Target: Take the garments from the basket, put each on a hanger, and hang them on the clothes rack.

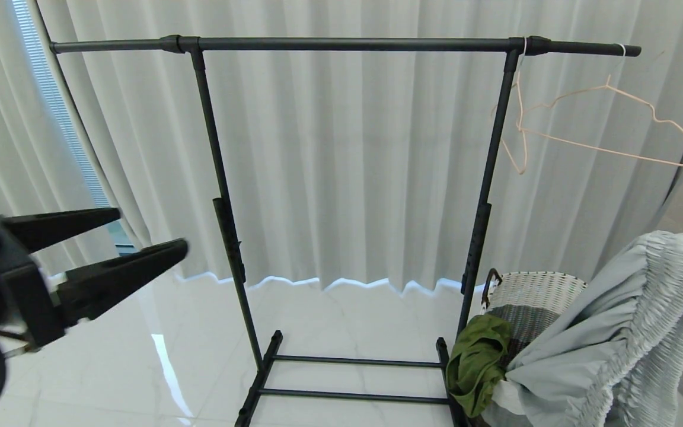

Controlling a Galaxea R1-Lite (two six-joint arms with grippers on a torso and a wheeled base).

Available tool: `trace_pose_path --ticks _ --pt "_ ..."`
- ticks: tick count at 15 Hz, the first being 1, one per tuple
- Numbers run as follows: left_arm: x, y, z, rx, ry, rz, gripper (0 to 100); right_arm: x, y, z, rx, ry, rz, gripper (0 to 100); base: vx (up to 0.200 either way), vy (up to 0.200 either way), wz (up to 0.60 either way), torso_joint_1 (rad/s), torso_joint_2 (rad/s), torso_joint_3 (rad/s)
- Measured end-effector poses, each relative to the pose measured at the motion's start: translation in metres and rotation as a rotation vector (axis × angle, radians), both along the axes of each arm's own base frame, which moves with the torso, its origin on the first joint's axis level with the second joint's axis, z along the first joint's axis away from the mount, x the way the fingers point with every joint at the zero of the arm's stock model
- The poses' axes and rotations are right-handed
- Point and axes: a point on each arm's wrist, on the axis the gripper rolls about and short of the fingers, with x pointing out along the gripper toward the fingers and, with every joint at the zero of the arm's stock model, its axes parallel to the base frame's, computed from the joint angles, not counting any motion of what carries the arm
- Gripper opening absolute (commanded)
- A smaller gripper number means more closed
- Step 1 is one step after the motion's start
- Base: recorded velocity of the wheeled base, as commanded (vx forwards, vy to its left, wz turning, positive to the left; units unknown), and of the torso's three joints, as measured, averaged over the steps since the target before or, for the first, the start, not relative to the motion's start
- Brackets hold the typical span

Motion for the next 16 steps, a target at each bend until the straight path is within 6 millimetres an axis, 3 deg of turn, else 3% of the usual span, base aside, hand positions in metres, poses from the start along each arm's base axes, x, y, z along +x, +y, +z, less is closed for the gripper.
trace_pose_path --ticks 1,3,6,8,13,16 --pt "0.021 -0.021 -0.002 0.017 0.028 -0.034 100 0.008 0.002 0.0 0.006 0.006 -0.003 0 0.0 0.0 0.0 0.0 0.0 0.0" --pt "0.044 -0.067 -0.014 0.03 0.094 -0.106 100 0.02 0.006 -0.001 0.01 0.007 -0.002 0 0.0 0.0 0.0 0.0 0.0 0.0" --pt "0.049 -0.132 -0.043 0.035 0.203 -0.09 100 0.033 0.014 -0.007 0.008 0.044 0.018 0 0.0 0.0 0.0 0.0 0.0 0.0" --pt "0.042 -0.166 -0.066 0.077 0.246 -0.043 100 0.034 0.021 -0.013 0.004 0.074 0.064 0 0.0 0.0 0.0 0.0 0.0 0.0" --pt "-0.005 -0.24 -0.109 0.054 0.385 -0.189 100 0.034 0.037 -0.02 0.029 0.144 0.139 0 0.0 0.0 0.0 0.0 0.0 0.0" --pt "-0.002 -0.269 -0.127 0.028 0.386 -0.243 100 0.033 0.044 -0.016 0.059 0.131 0.178 0 0.0 0.0 0.0 0.0 0.0 0.0"
